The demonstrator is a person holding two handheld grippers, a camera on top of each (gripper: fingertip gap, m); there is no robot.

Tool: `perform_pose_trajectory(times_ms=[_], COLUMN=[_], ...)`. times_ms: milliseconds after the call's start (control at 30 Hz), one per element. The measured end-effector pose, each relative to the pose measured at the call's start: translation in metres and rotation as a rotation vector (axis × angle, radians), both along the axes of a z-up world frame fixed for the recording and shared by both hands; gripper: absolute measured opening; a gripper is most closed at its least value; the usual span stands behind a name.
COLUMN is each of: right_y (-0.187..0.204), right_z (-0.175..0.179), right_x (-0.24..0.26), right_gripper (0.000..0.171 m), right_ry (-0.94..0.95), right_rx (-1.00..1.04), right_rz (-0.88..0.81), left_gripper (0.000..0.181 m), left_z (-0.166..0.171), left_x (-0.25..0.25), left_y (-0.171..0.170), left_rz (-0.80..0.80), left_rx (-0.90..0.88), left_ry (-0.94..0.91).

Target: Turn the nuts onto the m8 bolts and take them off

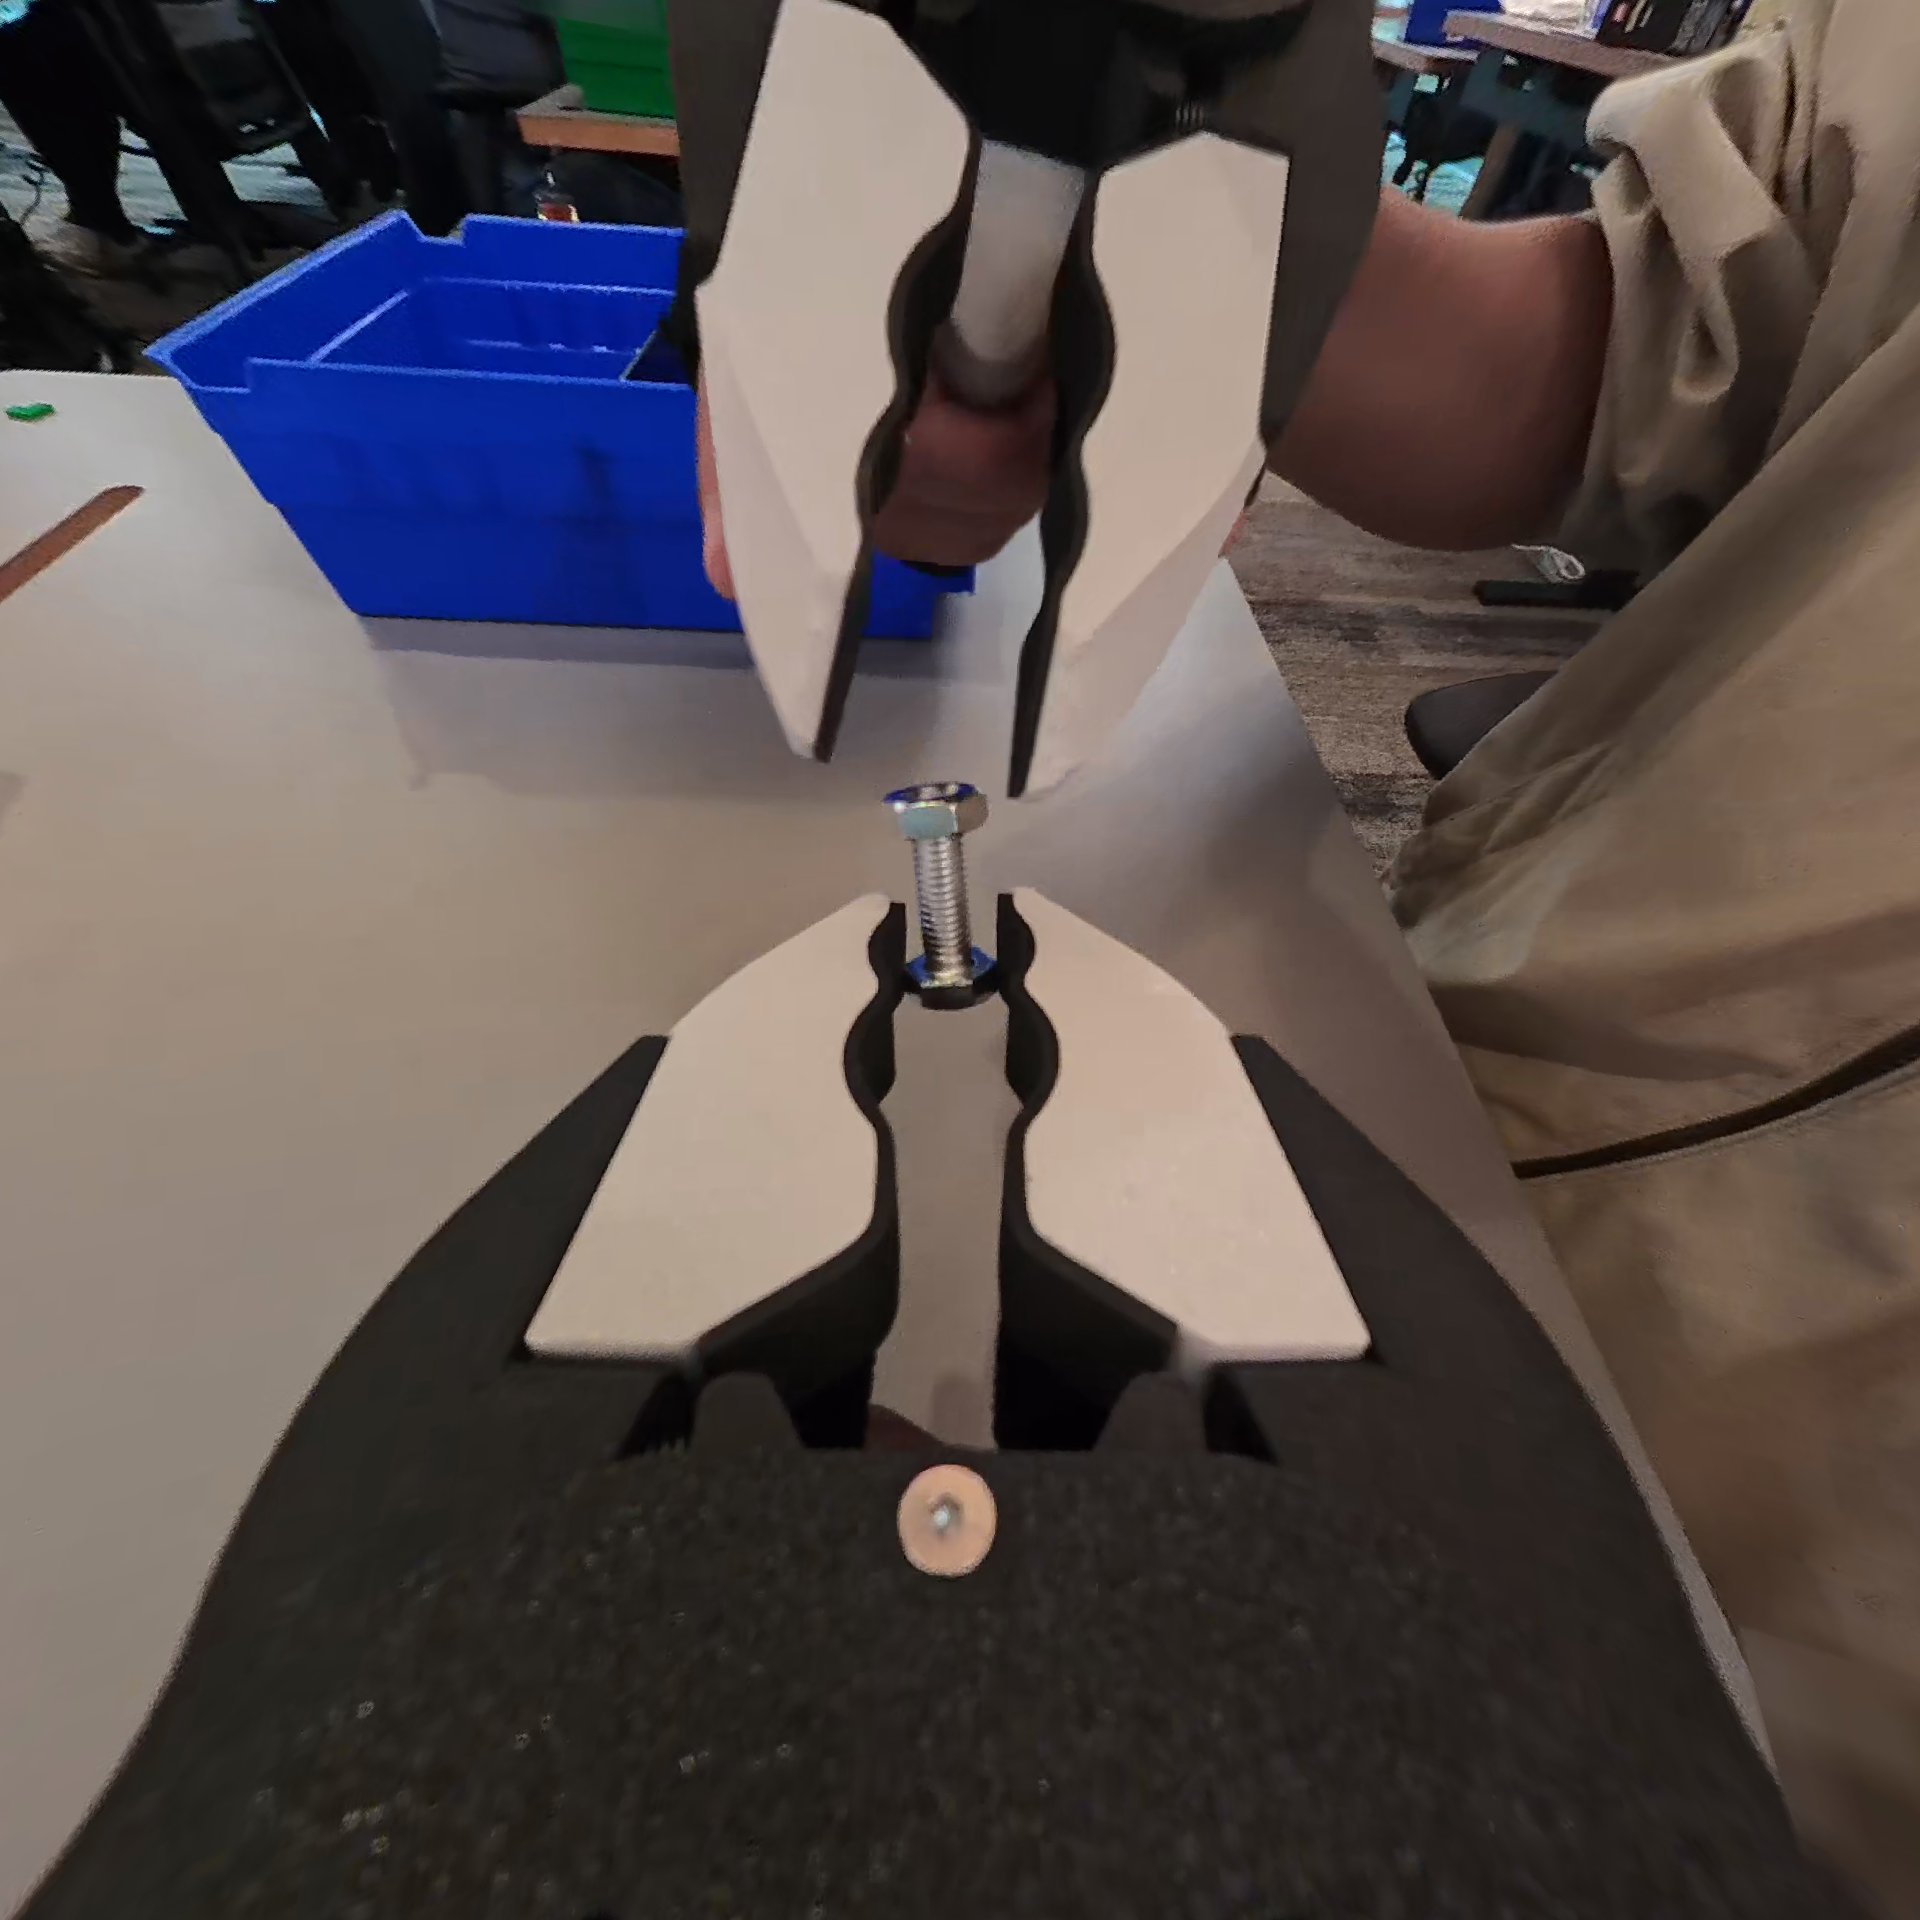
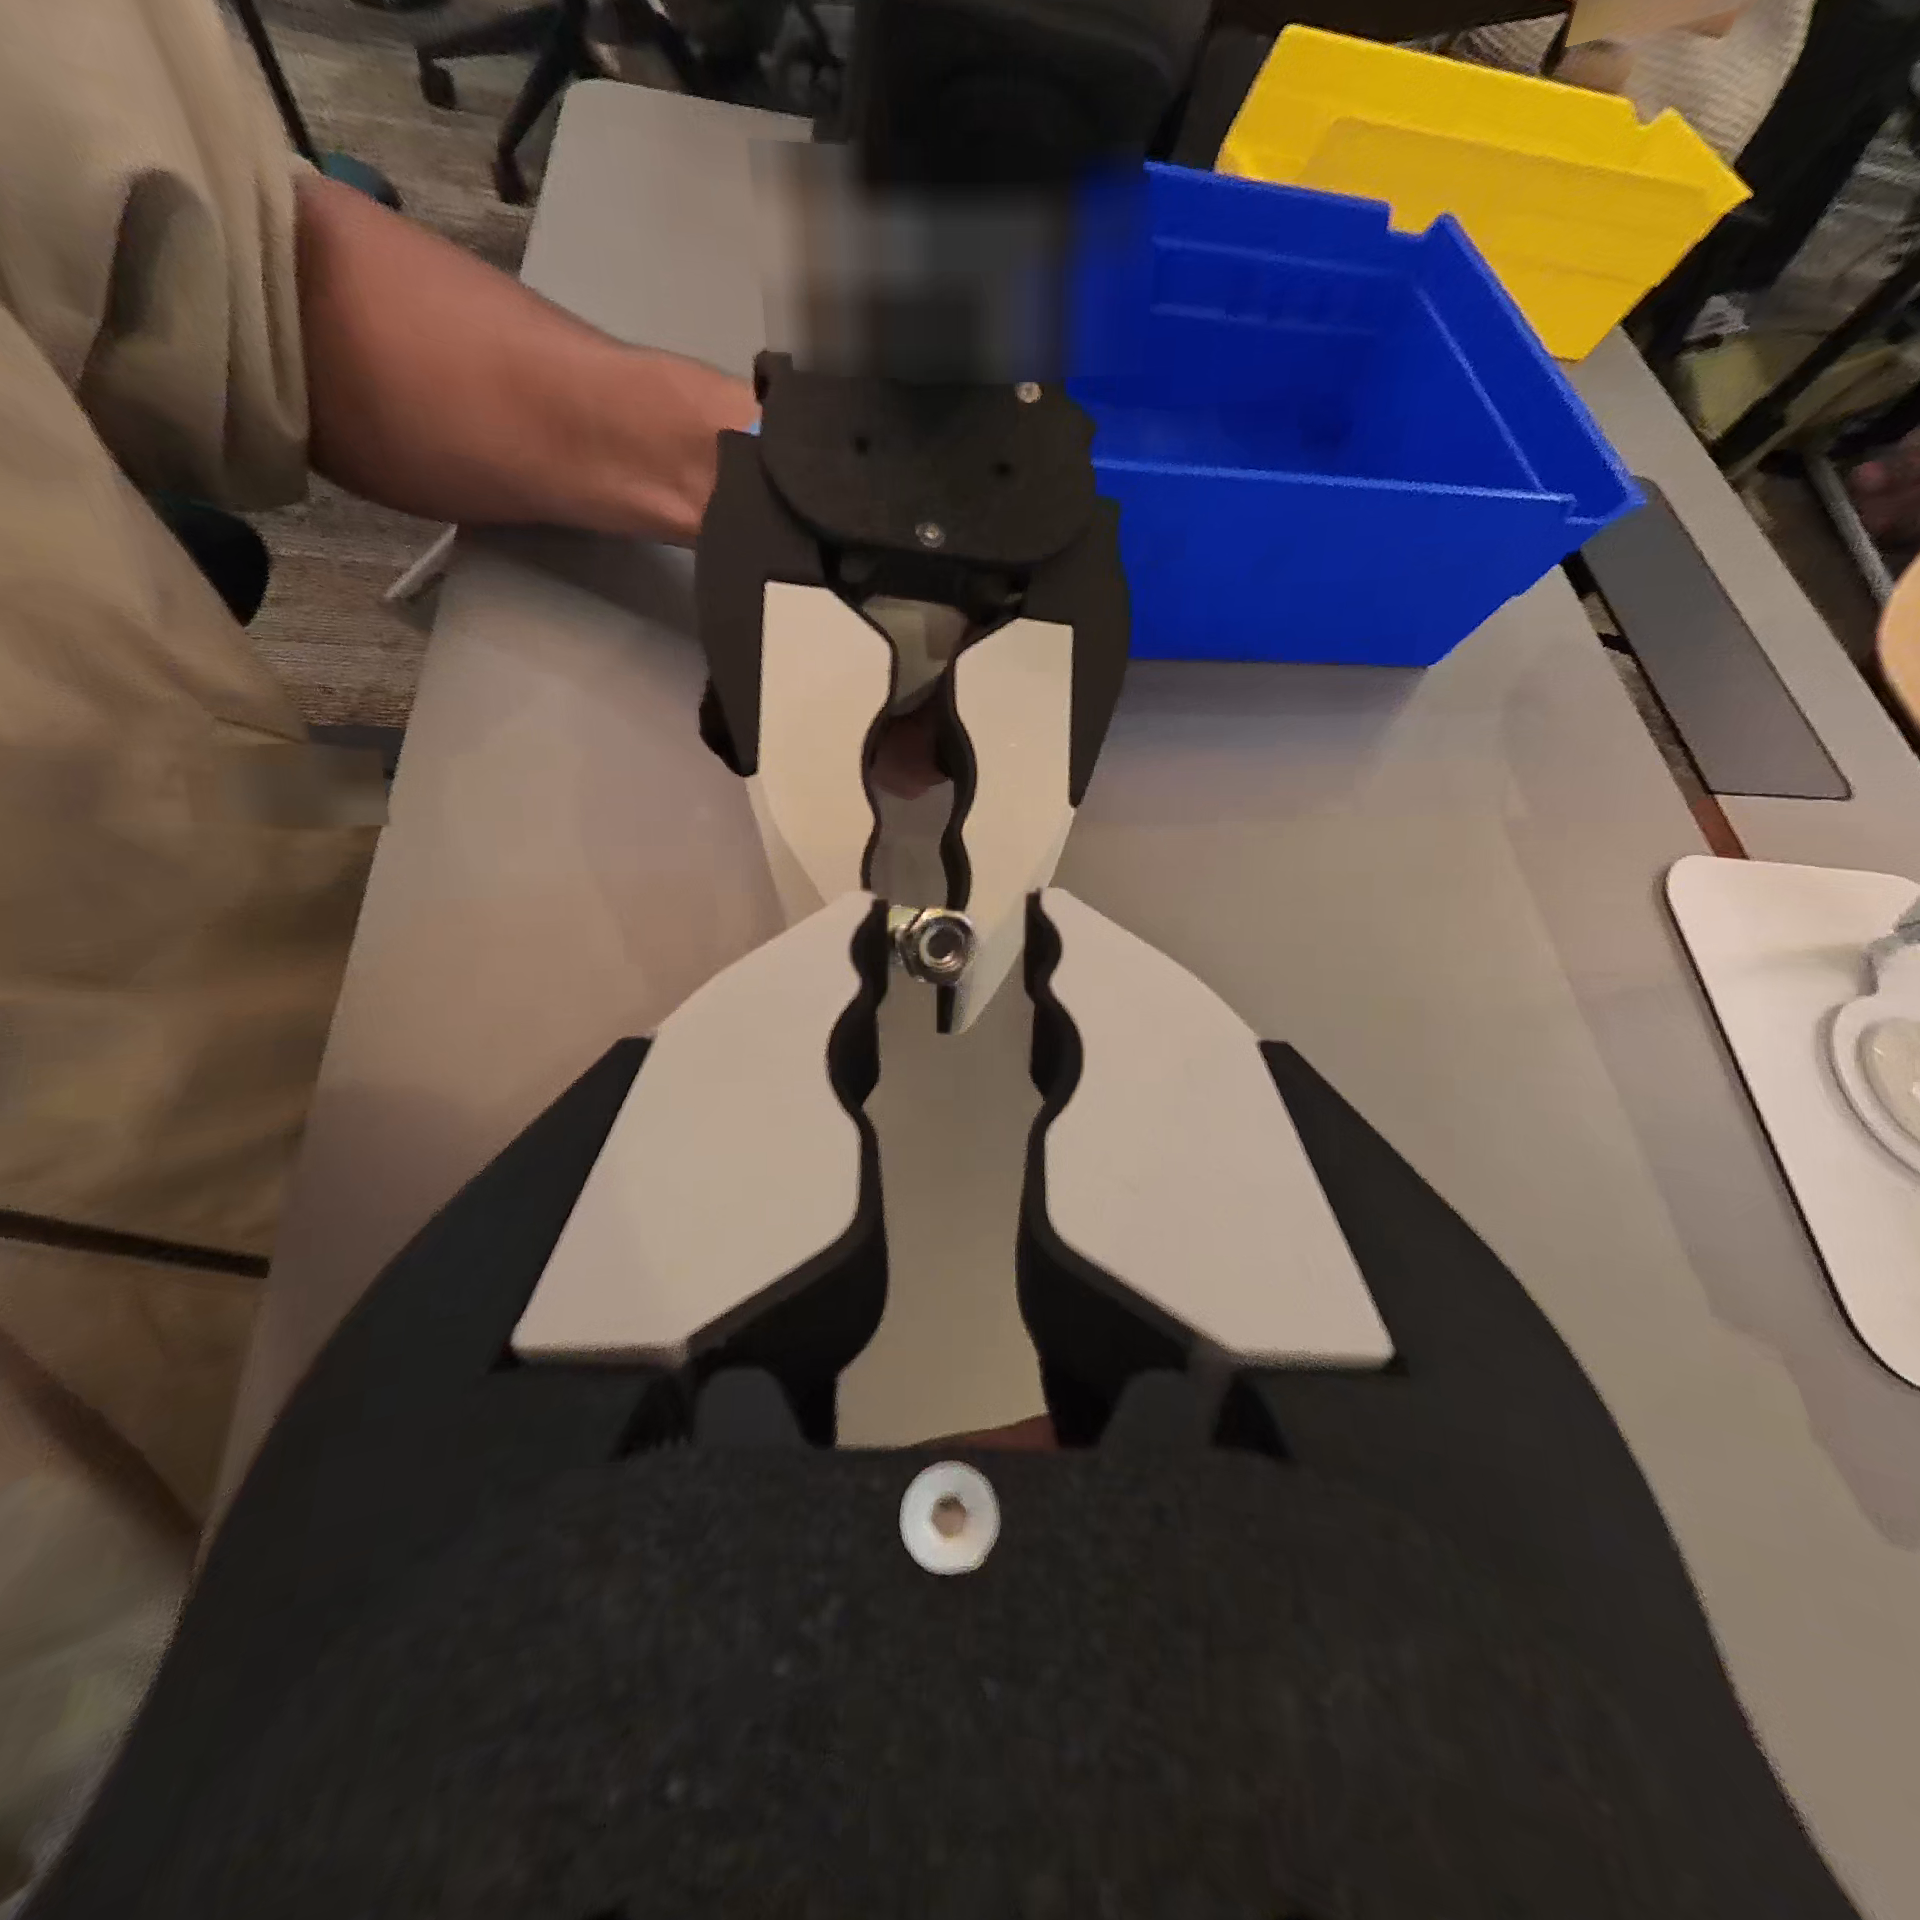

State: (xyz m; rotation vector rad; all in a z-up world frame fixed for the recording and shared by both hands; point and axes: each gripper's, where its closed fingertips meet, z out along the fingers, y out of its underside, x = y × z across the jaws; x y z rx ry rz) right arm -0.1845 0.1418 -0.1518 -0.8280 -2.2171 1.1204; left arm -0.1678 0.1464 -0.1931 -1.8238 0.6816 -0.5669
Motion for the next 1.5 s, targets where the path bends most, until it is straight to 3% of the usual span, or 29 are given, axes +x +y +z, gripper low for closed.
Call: perform_pose_trajectory(times_ms=[200, 367, 700, 767, 833, 900, 1100, 1233, 1500], right_y=[0.002, 0.0, -0.019, -0.018, -0.016, -0.015, 0.015, 0.024, 0.016], right_z=[-0.014, -0.013, -0.002, -0.001, -0.001, 0.002, 0.003, 0.003, -0.01], right_x=[0.001, 0.003, 0.025, 0.025, 0.024, 0.019, -0.005, -0.013, -0.011], right_gripper=[0.022, 0.016, 0.016, 0.016, 0.02, 0.034, 0.042, 0.032, 0.024], right_ry=[-0.11, -0.115, -0.034, -0.032, -0.072, -0.089, -0.071, -0.073, -0.134], right_rx=[0.002, 0.029, 0.269, 0.296, 0.28, 0.197, -0.049, -0.242, -0.308], right_rz=[-0.065, -0.025, 0.377, 0.396, 0.365, 0.286, -0.104, -0.332, -0.431], left_gripper=[0.016, 0.016, 0.016, 0.016, 0.017, 0.017, 0.016, 0.016, 0.016], left_z=[0.0, -0.002, 0.014, 0.015, 0.013, 0.013, 0.01, 0.008, -0.001], left_x=[-0.002, 0.0, 0.027, 0.027, 0.023, 0.013, -0.013, -0.02, -0.024], left_y=[0.002, 0.0, -0.023, -0.022, -0.017, -0.007, 0.017, 0.023, 0.027], left_rz=[0.021, 0.009, -0.211, -0.211, -0.173, -0.095, 0.15, 0.223, 0.275], left_rx=[0.017, 0.008, -0.078, -0.074, -0.059, -0.022, 0.122, 0.163, 0.198], left_ry=[0.026, 0.039, -0.2, -0.221, -0.192, -0.156, 0.079, 0.144, 0.297])
